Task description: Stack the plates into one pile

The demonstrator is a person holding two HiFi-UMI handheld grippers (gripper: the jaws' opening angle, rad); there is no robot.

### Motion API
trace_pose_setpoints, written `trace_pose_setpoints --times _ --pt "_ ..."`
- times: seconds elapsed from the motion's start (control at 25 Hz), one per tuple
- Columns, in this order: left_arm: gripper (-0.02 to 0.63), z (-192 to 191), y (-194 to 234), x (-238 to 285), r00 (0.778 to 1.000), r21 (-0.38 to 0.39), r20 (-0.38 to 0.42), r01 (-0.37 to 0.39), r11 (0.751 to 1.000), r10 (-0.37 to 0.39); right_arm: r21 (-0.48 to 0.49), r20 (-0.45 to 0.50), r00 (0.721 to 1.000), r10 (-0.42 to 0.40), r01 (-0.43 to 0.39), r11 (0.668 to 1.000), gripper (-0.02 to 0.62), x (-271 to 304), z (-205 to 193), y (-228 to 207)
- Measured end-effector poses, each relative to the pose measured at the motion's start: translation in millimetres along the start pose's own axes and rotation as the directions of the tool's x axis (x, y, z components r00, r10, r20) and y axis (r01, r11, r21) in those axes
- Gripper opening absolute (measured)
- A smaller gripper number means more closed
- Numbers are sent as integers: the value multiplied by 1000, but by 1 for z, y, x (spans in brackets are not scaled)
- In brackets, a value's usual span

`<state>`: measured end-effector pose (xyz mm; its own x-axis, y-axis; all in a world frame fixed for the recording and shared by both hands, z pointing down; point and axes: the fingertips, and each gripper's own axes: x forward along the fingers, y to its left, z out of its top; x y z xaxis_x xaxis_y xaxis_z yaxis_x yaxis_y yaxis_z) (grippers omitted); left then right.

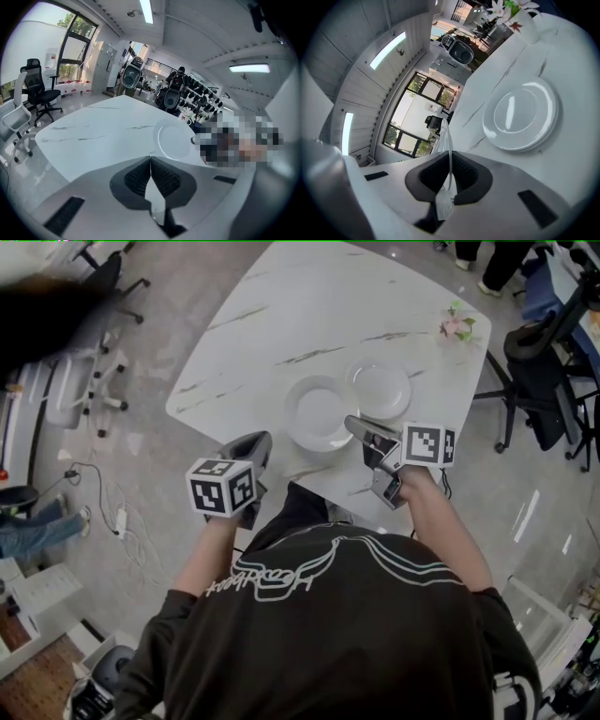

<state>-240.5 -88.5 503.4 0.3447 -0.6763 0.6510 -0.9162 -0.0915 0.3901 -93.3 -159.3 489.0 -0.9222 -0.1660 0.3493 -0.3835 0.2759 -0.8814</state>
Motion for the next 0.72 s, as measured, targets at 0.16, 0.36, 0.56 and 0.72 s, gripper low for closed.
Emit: trace_pose_setpoints --times 0.16,0.36,0.56,0.72 --pt "25 9 -20 0 1000 20 14 28 999 -28 11 87 996 -5 4 1000 35 -31 22 -2" --pt "25 20 -42 4 998 47 14 62 997 -63 22 168 985 -44 41 999 35 -63 46 -6" --pt "23 30 -59 14 995 79 0 102 992 -102 46 248 966 -76 66 997 35 -87 69 -17" --pt "23 38 -68 26 992 105 -23 130 986 -128 80 295 951 -93 72 994 35 -96 82 -33"
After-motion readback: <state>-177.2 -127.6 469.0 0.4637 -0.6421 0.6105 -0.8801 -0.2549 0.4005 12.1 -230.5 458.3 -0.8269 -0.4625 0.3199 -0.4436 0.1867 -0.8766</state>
